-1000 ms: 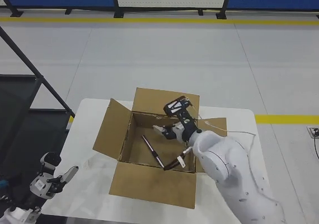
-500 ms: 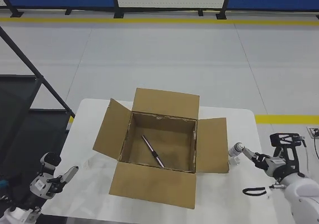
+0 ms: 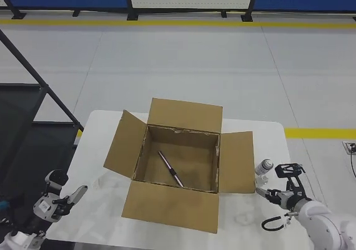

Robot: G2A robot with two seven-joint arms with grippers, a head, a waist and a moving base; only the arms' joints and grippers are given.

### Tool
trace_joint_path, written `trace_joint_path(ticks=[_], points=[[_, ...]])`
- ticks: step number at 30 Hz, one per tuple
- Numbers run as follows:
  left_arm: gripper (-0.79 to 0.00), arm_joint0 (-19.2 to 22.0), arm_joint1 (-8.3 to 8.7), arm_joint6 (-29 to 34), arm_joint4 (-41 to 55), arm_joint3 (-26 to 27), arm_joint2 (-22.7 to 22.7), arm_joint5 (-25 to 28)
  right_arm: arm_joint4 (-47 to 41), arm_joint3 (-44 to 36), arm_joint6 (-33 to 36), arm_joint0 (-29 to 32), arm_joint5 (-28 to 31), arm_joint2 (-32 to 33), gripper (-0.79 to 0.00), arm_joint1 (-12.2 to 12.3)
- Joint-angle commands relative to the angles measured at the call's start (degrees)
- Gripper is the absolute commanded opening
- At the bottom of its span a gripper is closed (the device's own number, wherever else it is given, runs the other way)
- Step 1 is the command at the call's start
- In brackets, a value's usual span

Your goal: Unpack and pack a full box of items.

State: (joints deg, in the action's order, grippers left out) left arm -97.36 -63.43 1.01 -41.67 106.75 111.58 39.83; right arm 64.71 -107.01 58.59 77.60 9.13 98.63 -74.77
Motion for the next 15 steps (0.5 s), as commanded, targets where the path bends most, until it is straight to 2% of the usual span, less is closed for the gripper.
trace_joint_path(ticks=[1,8,10,12,13,15], points=[[0.000,0.0,0.00,0.0,0.0,0.0,0.0,0.0,-0.4,2.5,-1.2,-1.2,0.6,-0.7,0.000,0.1],[0.000,0.0,0.00,0.0,0.0,0.0,0.0,0.0,-2.3,8.4,-4.3,-4.0,1.9,-1.7,0.000,0.5],[0.000,0.0,0.00,0.0,0.0,0.0,0.0,0.0,-2.5,9.6,-4.1,-4.9,2.3,-2.2,-0.120,0.6],[0.000,0.0,0.00,0.0,0.0,0.0,0.0,0.0,-3.1,10.7,-4.1,-5.7,3.2,-2.6,-0.351,0.8],[0.000,0.0,0.00,0.0,0.0,0.0,0.0,0.0,-3.0,11.4,-4.1,-6.1,3.1,-2.9,-0.409,0.8],[0.000,0.0,0.00,0.0,0.0,0.0,0.0,0.0,-3.6,12.4,-4.5,-6.8,3.3,-3.3,-0.440,0.9]])
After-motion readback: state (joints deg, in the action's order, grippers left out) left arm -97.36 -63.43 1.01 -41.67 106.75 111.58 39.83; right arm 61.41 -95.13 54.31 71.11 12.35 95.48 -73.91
